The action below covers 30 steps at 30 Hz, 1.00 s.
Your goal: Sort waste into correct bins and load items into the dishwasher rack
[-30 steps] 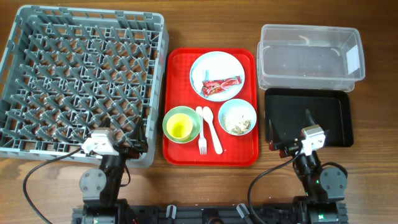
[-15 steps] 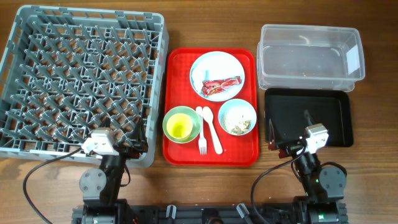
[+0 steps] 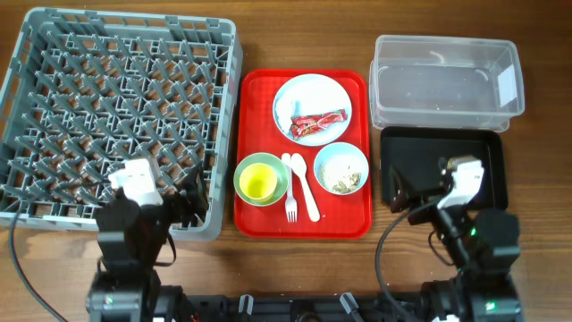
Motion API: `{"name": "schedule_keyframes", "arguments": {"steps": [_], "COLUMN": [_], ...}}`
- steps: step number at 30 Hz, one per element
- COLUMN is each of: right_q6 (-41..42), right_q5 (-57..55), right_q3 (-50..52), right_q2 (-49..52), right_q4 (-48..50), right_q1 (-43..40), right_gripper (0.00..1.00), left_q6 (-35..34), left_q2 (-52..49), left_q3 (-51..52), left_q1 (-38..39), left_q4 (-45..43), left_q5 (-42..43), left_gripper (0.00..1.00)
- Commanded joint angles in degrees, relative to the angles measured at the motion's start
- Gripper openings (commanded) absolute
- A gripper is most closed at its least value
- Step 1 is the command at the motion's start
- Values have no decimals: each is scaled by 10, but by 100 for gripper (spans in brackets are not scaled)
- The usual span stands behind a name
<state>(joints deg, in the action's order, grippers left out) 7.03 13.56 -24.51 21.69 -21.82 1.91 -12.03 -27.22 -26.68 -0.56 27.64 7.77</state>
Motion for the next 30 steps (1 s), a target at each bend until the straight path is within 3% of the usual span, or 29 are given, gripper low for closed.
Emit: {"name": "schedule_keyframes", "arguments": {"steps": [1,3,5,9,18,25,30], "right_q6": [4,-6,-57,-87,-70,-55,-53], "right_q5": [16,24,63,35,68,5,-7], "right_q3": [-114,-176,-295,-441,-470,-612,-712], "right_q2": [103,164,259,371,475,570,673], "right_q4": [-45,-80,-176,-312,-318,-369,-343], "right_q1": [-3,-3,-3,-3,19,128,185], "right_gripper": [100,100,100,100,100,100,100], "left_q6": [11,11,11,11,11,11,11], "left_q2": [-70,-95,-120,-123,-124,-124,-124], "left_q3": [-88,-116,-143,-148,-148,-148,-148], "left_q1": [-5,-5,-5,-5,-5,-5,-5], "left_q4": [54,80,106,111,108,108,108], "left_q5": [-3,-3,-3,-3,-3,-3,-3], "left_gripper": [100,100,100,100,100,100,100]}}
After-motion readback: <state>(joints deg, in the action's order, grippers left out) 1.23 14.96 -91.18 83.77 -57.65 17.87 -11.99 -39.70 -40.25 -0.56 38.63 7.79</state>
